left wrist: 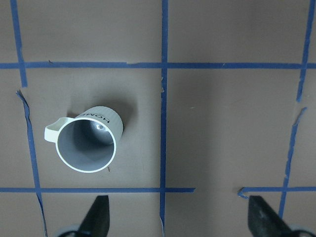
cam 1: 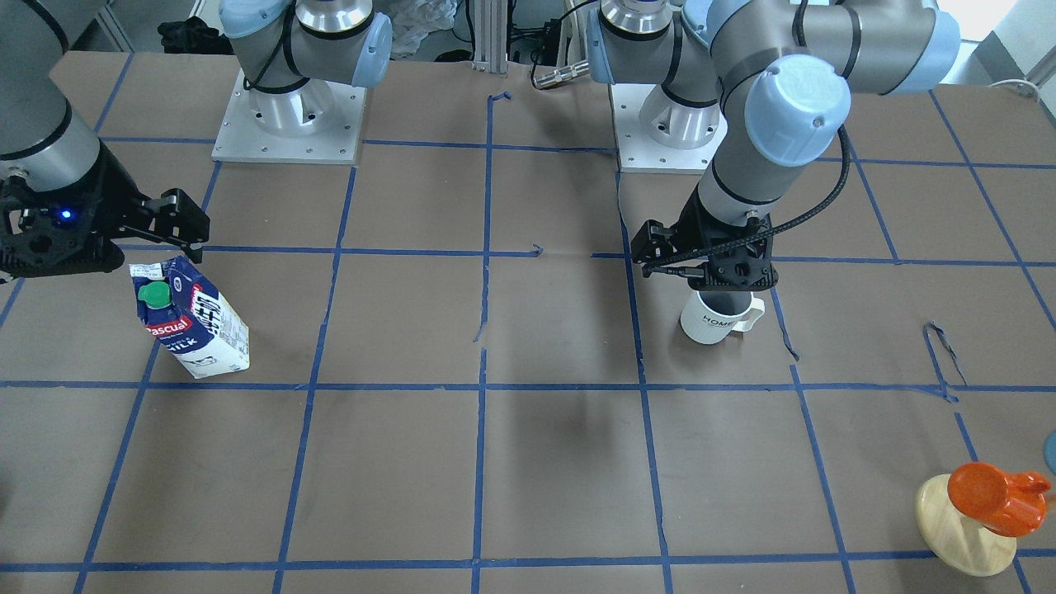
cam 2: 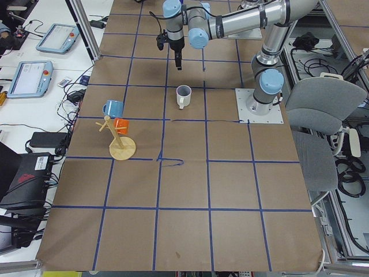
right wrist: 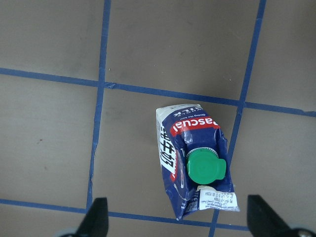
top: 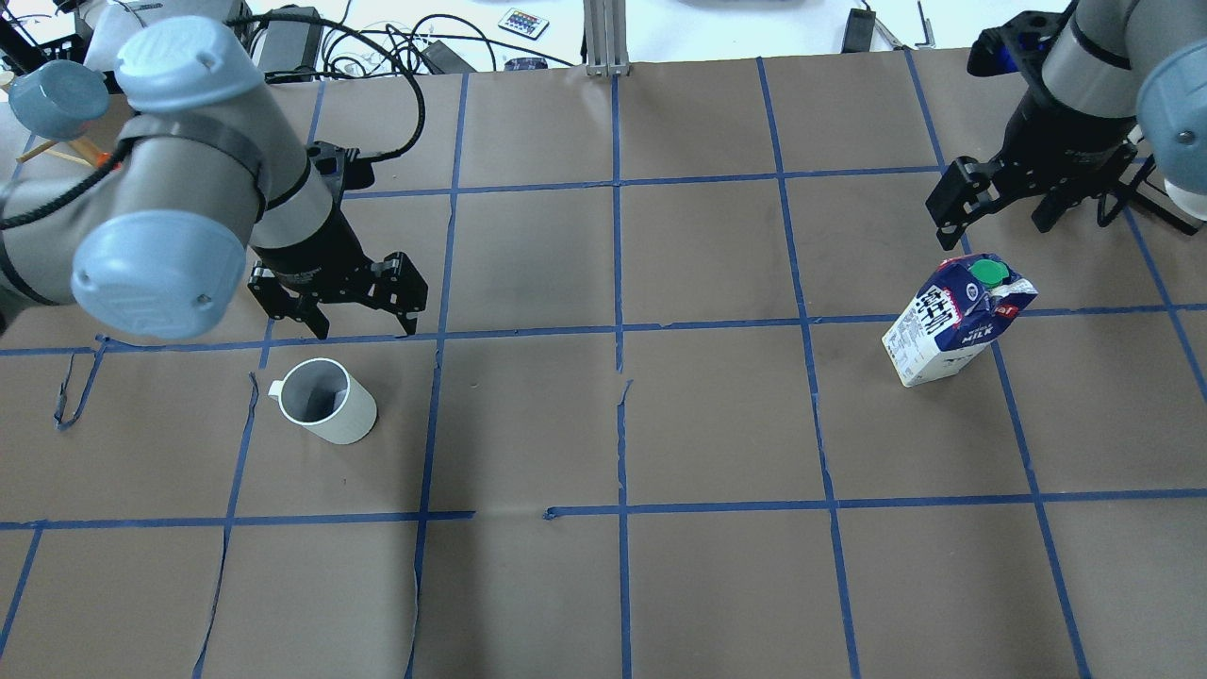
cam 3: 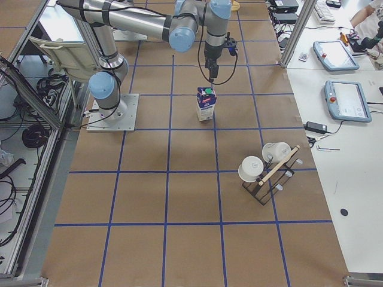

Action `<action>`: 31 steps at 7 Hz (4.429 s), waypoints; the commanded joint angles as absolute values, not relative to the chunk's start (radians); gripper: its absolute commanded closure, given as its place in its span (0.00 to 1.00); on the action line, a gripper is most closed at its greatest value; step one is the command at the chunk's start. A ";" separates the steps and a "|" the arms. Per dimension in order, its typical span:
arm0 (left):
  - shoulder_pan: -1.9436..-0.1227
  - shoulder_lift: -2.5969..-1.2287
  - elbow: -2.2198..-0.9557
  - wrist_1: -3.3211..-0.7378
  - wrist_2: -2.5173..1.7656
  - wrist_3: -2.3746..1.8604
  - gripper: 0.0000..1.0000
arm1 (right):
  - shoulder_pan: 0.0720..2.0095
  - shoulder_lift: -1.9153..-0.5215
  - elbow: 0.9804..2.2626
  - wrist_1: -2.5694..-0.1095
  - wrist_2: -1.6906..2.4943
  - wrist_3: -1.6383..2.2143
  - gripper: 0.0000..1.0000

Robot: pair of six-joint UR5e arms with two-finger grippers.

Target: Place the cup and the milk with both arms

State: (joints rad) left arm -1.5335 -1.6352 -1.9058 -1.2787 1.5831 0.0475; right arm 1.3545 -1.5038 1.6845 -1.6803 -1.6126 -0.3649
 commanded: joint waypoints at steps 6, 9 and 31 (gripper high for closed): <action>-1.463 -1.670 -2.088 -1.088 1.651 0.186 1.00 | 1.321 -1.459 1.855 -1.957 -1.671 -0.465 0.00; -1.468 -1.672 -2.082 -1.069 1.651 0.172 1.00 | 1.321 -1.465 1.855 -1.936 -1.677 -0.457 0.06; -2.018 -1.812 -1.688 -1.204 1.477 -0.420 0.00 | 1.374 -1.473 1.735 -1.790 -1.572 -0.230 0.68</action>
State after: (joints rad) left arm -2.0804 -1.8340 -1.7529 -1.1675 1.4750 -0.5009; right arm 1.3526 -1.4717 1.7411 -1.7967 -1.5747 -0.2675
